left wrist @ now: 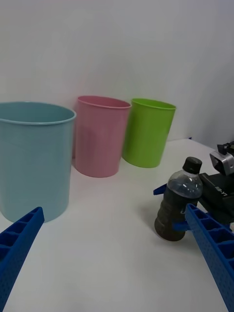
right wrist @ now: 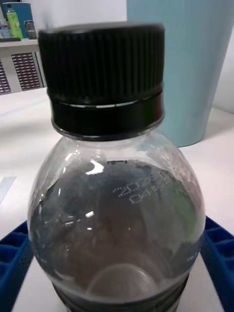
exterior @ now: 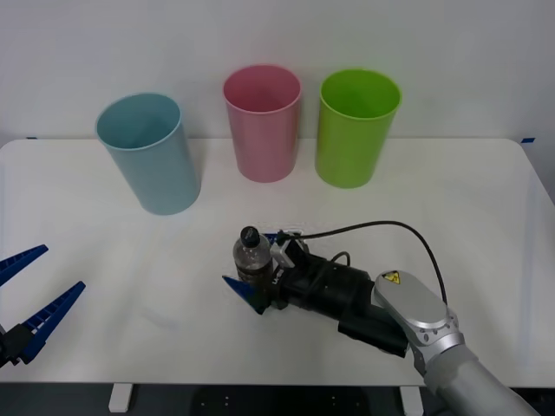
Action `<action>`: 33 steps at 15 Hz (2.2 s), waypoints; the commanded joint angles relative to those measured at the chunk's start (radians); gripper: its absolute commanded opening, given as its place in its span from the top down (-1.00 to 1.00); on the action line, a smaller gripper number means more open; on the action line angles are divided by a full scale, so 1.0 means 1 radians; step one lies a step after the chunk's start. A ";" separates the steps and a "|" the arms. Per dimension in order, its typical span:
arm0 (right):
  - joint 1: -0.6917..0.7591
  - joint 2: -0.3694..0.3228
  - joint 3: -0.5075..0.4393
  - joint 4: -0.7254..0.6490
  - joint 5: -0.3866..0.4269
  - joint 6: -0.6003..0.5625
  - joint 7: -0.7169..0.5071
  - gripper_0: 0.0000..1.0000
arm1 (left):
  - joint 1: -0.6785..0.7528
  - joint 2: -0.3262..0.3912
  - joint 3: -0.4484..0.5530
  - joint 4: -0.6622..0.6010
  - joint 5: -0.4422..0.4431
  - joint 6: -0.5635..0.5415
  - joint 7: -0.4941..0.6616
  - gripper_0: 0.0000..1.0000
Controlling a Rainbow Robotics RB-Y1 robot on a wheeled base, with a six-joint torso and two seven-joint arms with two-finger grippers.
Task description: Grasp the object on the table and drop it into the matching bin: aluminum can to the light blue bin, PET bottle to the pink bin.
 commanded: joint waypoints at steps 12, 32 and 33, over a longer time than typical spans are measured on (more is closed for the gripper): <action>0.002 -0.009 0.000 -0.040 -0.022 0.035 -0.029 1.00 | 0.000 0.000 0.000 0.000 0.000 0.000 0.000 -1.00; 0.058 -0.261 -0.063 -0.621 -0.028 0.260 -0.635 1.00 | 0.000 0.000 0.000 0.000 0.000 0.000 0.000 -1.00; 0.046 -0.270 -0.069 -0.630 -0.028 0.259 -0.659 1.00 | 0.000 0.000 0.000 0.000 0.000 0.000 0.000 -1.00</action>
